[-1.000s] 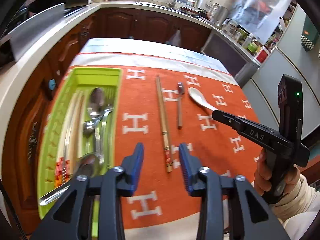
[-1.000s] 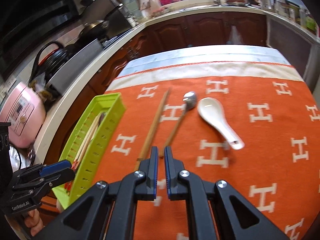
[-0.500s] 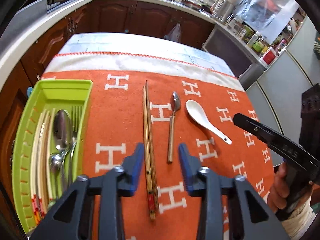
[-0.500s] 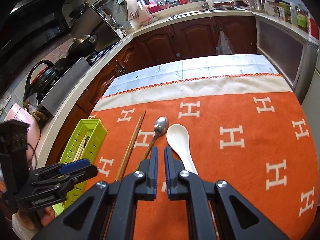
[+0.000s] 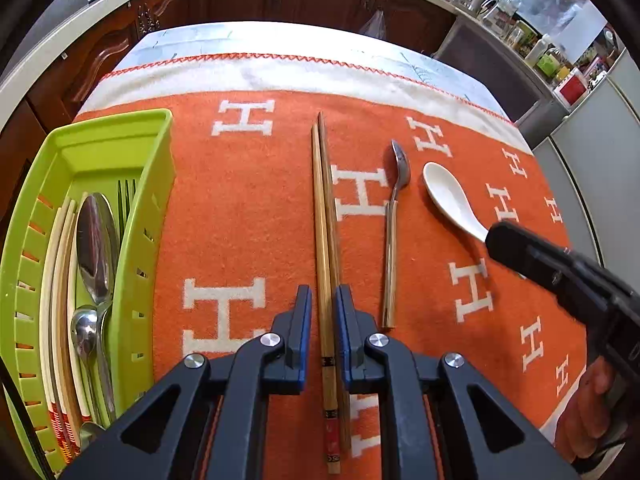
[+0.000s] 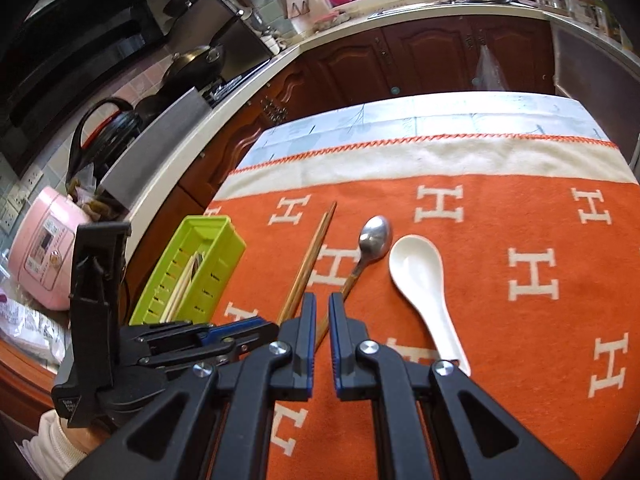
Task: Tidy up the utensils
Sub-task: 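Lift the chopstick with the left tool while the right tool approaches a plain wooden chopstick, then carry the left tool's chopstick into the tray and open while the right tool carries its chopstick there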
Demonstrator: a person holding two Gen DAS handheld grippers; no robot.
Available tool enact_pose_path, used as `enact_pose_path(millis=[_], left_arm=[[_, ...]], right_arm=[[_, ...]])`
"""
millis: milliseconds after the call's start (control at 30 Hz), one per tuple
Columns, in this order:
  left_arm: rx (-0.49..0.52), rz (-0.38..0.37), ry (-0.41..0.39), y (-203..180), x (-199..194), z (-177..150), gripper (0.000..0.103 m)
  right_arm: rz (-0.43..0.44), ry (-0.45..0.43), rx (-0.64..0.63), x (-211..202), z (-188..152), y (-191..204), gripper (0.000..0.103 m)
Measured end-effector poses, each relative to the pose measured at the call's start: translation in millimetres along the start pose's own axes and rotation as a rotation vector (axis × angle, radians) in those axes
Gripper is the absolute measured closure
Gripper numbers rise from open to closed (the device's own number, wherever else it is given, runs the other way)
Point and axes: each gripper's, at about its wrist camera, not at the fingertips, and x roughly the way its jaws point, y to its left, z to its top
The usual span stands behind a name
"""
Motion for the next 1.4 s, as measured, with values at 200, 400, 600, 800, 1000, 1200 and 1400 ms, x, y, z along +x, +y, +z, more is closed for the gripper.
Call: enact_pose_path(millis=[200, 400, 600, 800, 1000, 1200, 1400], left_arm=[[0.003, 0.027, -0.016, 3, 0, 1, 0.093], [0.016, 0.058, -0.025, 2, 4, -1, 0.091], [0.052, 0.138, -0.060, -11, 6, -1, 0.091], [0.040, 0.147, -0.084, -11, 3, -3, 0.099], [-0.002, 0.073, -0.082, 0, -11, -7, 0.099], [0.006, 0.031, -0.155, 9, -65, -13, 0.099], [0.026, 0.123, -0.252, 33, -126, -16, 0.099]], right_arm=[[0.002, 0.024, -0.006, 7, -8, 1, 0.097], [-0.009, 0.026, -0.031, 10, -11, 7, 0.097], [-0.008, 0.034, -0.042, 15, -14, 11, 0.097], [-0.008, 0.041, -0.040, 15, -16, 12, 0.097], [-0.004, 0.049, -0.043, 17, -16, 15, 0.097], [-0.003, 0.060, -0.057, 23, -14, 28, 0.097], [0.014, 0.100, -0.032, 43, -11, 39, 0.086]])
